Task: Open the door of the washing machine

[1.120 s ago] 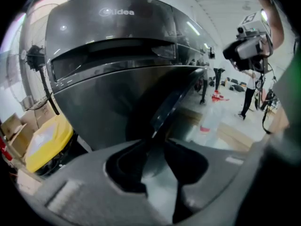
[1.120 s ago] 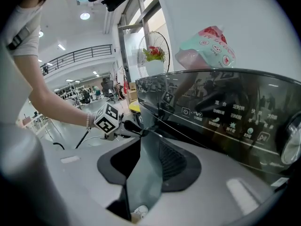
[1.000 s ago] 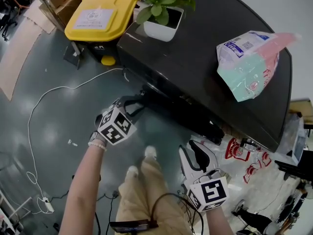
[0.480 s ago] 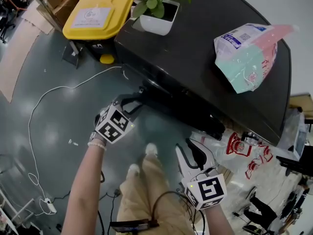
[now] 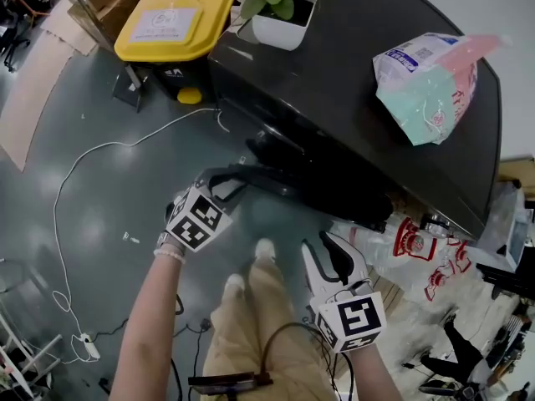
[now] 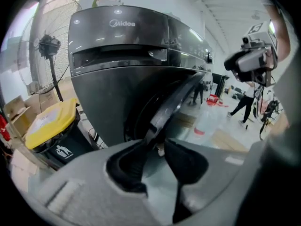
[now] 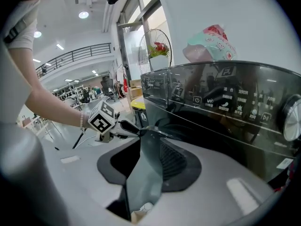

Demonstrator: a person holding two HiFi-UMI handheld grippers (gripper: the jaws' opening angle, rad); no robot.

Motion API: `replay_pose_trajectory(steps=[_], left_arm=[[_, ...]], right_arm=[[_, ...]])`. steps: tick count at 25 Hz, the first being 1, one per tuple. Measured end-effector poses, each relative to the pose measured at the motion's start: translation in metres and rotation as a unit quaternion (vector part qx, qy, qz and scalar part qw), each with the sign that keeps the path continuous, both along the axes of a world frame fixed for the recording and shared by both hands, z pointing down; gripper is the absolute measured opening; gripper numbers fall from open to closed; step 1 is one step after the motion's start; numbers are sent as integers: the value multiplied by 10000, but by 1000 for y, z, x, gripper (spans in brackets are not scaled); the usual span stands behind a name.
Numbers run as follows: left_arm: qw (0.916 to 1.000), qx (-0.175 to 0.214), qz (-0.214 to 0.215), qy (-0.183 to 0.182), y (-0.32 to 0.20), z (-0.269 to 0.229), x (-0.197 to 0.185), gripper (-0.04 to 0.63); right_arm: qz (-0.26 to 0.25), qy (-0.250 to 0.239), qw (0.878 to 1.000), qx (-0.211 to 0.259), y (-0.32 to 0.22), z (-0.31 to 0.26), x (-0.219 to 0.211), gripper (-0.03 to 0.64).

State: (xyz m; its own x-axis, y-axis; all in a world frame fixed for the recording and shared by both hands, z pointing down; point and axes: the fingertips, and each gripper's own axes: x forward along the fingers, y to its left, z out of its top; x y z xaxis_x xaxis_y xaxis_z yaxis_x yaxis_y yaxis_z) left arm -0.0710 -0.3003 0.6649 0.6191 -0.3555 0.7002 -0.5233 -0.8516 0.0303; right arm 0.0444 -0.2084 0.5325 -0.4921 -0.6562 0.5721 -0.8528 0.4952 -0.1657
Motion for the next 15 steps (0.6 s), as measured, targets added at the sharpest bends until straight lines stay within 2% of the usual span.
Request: replay_pose_trajectory(steps=[5, 11, 15], left_arm=[[9999, -134, 7, -6, 25, 1, -9, 109], [9997, -215, 4, -77, 53, 2, -14, 101], [9995, -292, 11, -81, 71, 2, -17, 94]], right_arm=[[77, -104, 9998, -175, 10, 5, -9, 140], [170, 161, 9991, -346, 24, 19, -13, 158], [369, 57, 9976, -589, 37, 28, -15, 163]])
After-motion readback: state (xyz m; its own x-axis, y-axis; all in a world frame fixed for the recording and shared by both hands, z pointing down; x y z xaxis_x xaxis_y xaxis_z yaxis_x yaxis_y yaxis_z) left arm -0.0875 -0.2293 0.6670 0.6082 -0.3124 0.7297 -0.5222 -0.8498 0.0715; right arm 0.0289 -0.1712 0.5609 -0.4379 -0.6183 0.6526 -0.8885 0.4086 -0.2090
